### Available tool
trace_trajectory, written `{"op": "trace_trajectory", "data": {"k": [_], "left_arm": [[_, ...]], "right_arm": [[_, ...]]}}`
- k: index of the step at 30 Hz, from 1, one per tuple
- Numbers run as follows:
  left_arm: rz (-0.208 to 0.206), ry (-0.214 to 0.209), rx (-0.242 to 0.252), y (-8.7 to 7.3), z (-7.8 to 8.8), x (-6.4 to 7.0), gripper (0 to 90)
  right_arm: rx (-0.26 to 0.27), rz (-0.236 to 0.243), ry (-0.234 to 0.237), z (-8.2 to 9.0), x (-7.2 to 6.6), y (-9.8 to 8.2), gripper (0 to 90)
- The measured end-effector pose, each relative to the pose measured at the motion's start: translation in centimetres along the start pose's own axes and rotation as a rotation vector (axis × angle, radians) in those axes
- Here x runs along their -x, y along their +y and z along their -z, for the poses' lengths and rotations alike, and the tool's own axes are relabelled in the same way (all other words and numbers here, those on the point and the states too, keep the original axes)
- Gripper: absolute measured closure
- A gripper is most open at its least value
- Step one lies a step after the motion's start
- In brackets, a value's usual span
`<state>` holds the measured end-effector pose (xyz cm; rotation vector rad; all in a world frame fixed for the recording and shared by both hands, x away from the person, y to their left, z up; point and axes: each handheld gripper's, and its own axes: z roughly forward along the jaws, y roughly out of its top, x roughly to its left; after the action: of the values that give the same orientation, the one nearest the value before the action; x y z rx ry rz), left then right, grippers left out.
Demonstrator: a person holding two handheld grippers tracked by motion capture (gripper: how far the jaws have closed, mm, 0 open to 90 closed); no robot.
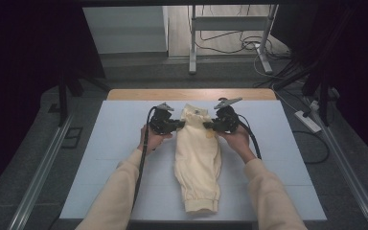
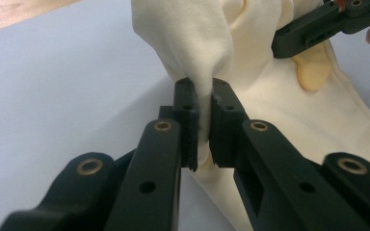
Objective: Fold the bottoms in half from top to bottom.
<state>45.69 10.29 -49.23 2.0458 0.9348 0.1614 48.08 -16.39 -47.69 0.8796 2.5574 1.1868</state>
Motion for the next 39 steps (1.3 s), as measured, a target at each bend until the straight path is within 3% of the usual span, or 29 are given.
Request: {"op": "trace_trajectory", "data": {"k": [10, 16, 26, 33, 36, 39], "left_arm": [[0.007, 0.001, 0.026, 1.1, 0.8, -0.4, 83.1], [-0.013, 0.022, 0.067, 2.9, 2.3, -0.2, 83.2], [0.012, 0.005, 0.048, 1.8, 1.5, -0.4, 83.3], [-0.001, 0.014, 0.050, 2.0, 1.6, -0.5, 83.3], [-0.004, 0.025, 0.054, 2.6, 2.0, -0.7, 83.3], [-0.013, 0.044, 0.085, 4.1, 3.3, -0.9, 83.4]], "right_arm": [[0.013, 0.007, -0.019, 0.3, 0.0, 1.2, 75.7], [0.079, 0.016, -0.046, 1.7, 0.0, 3.1, 75.8], [0.048, 0.011, -0.043, 0.9, 0.0, 2.2, 75.8], [0.049, 0.005, -0.043, 0.8, 0.1, 2.2, 75.8], [0.050, 0.015, -0.054, 0.8, 0.1, 2.7, 75.9], [0.069, 0.040, -0.074, 1.5, 0.1, 4.4, 75.9]]}}
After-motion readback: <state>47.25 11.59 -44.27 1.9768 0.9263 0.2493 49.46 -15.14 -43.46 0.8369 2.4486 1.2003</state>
